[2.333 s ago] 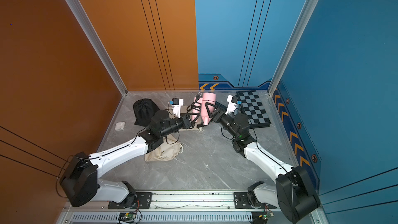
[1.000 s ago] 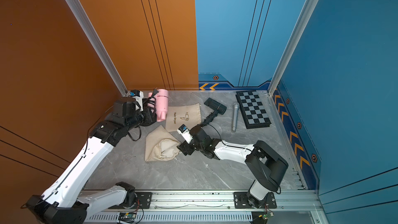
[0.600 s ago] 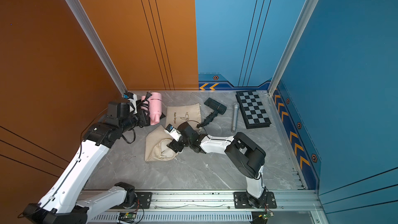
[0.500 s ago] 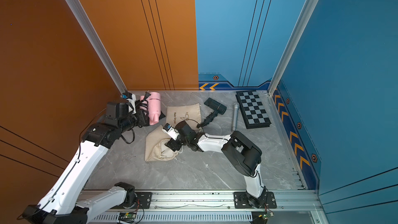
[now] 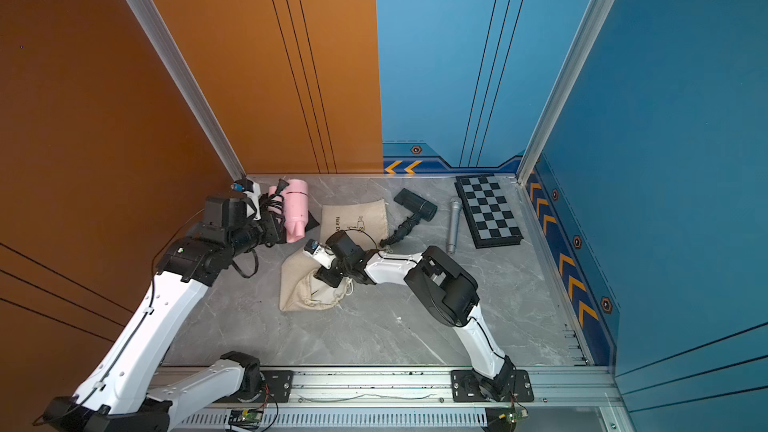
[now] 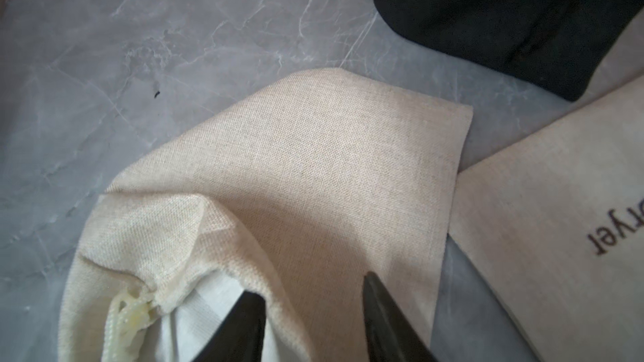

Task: Pack away hair dryers
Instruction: Pick up the drawstring bag from the center of the board.

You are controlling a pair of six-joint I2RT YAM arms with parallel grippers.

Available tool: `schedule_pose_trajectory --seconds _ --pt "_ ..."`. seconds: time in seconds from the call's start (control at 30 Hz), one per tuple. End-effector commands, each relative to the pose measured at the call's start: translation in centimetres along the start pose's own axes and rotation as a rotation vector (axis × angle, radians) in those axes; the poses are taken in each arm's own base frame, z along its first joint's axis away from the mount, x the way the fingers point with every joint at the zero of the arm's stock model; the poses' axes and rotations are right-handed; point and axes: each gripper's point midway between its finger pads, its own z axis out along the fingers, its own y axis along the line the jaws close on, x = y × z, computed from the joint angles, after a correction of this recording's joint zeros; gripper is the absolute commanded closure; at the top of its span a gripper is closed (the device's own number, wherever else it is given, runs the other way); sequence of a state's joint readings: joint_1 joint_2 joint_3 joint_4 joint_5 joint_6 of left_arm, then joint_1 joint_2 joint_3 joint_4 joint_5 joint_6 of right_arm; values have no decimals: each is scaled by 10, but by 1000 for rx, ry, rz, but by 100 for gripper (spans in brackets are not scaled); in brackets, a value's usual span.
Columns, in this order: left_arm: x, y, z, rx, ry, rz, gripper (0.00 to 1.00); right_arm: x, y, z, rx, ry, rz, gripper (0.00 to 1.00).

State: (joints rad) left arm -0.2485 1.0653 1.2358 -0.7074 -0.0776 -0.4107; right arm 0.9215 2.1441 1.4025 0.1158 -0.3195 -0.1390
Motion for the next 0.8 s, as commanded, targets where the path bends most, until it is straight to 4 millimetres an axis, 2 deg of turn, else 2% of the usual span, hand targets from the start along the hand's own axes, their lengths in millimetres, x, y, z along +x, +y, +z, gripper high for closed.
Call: schedule_pose_trajectory --seconds 0.0,0.1,0.13,0.2,0.27,0.43,0.63,0.77 --pt "-25 -8 -19 48 -96 -3 94 -2 8 -3 -34 12 -7 80" --pt "-24 -7 -18 45 -92 -6 94 -29 12 -28 -7 -58 -1 98" --pt "-24 -7 -17 46 -91 -7 94 -38 12 -38 2 -78 9 100" --pt "-24 -7 -16 46 -87 -7 94 -51 12 -62 26 -124 48 100" --pt "-25 -9 -15 51 -84 -9 94 -56 8 -83 46 -160 100 100" --pt "-27 -13 -14 67 -83 -7 94 -51 -12 -138 130 -265 278 100" --pt "-32 -19 -11 96 -92 -8 94 -73 -31 -220 266 -332 387 100" --pt "-34 -24 -7 116 -92 -14 94 -88 -49 -293 383 -442 444 100"
